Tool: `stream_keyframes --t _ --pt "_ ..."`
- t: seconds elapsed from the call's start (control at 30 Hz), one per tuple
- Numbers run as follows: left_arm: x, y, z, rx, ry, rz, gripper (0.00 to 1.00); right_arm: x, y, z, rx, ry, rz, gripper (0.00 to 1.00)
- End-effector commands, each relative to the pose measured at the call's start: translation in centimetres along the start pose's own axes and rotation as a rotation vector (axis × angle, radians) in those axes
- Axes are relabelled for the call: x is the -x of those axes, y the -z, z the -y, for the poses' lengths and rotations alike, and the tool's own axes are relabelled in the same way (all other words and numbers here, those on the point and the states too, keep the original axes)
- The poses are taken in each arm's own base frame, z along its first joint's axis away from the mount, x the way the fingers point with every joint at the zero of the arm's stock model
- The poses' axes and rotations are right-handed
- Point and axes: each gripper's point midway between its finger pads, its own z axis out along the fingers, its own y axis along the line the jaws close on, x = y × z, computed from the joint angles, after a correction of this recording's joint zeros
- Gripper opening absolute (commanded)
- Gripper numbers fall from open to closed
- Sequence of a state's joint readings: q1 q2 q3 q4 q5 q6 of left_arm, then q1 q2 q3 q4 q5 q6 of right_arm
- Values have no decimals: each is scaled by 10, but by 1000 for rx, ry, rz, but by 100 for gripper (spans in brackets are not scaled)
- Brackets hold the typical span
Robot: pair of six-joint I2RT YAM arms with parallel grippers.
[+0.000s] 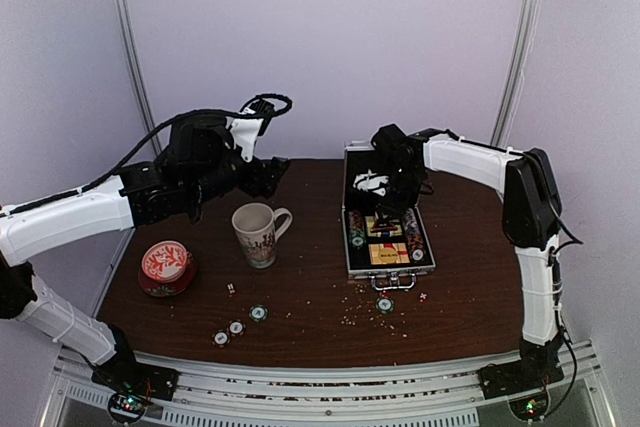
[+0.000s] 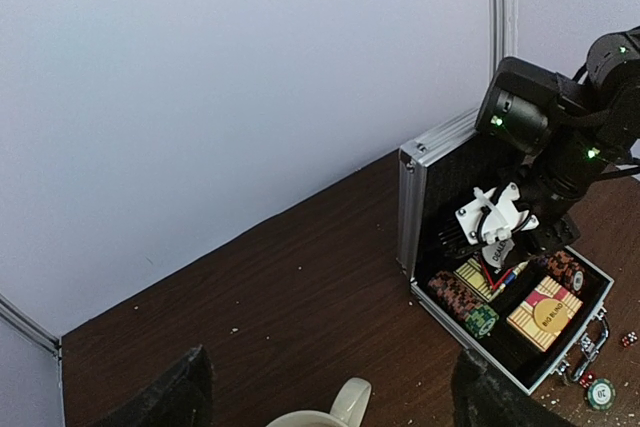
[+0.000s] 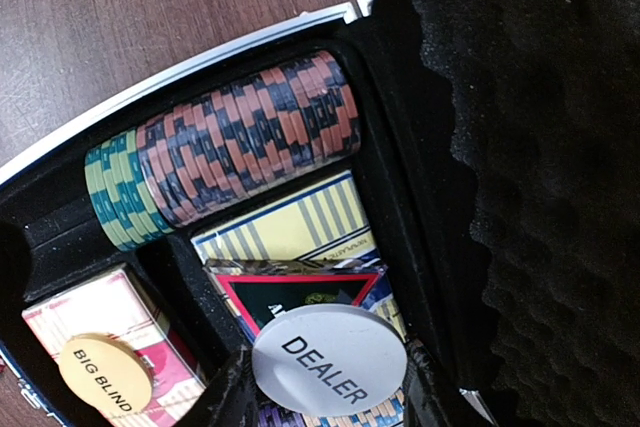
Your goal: Pack up texas hold em set
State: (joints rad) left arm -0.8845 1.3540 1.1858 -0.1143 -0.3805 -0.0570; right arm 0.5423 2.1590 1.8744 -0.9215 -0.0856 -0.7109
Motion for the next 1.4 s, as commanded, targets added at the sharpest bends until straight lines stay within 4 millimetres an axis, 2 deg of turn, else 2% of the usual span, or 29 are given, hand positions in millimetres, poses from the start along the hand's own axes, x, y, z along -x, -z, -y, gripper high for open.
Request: stream_keyframes --t 0.0,0.23,0.5,0.73,1.0,1.17,1.37 --pt "16 0 1 -6 5 40 84 -2 -10 1 13 -12 -10 45" --pt "15 -1 2 -11 5 37 83 -10 -24 -1 29 -26 -41 45" --pt "15 -1 3 -13 7 37 83 -16 -32 -3 47 -37 -63 46" --pt "15 -1 3 -13 6 37 83 -24 -31 -8 67 -25 -90 55" --pt "15 -1 4 -17 6 37 83 -28 -30 -10 75 -23 -107 56" --pt "15 -1 3 -16 7 36 83 -23 -16 -8 66 -27 -82 56" --pt "16 0 3 -15 12 39 83 -15 18 -10 51 -42 -18 56"
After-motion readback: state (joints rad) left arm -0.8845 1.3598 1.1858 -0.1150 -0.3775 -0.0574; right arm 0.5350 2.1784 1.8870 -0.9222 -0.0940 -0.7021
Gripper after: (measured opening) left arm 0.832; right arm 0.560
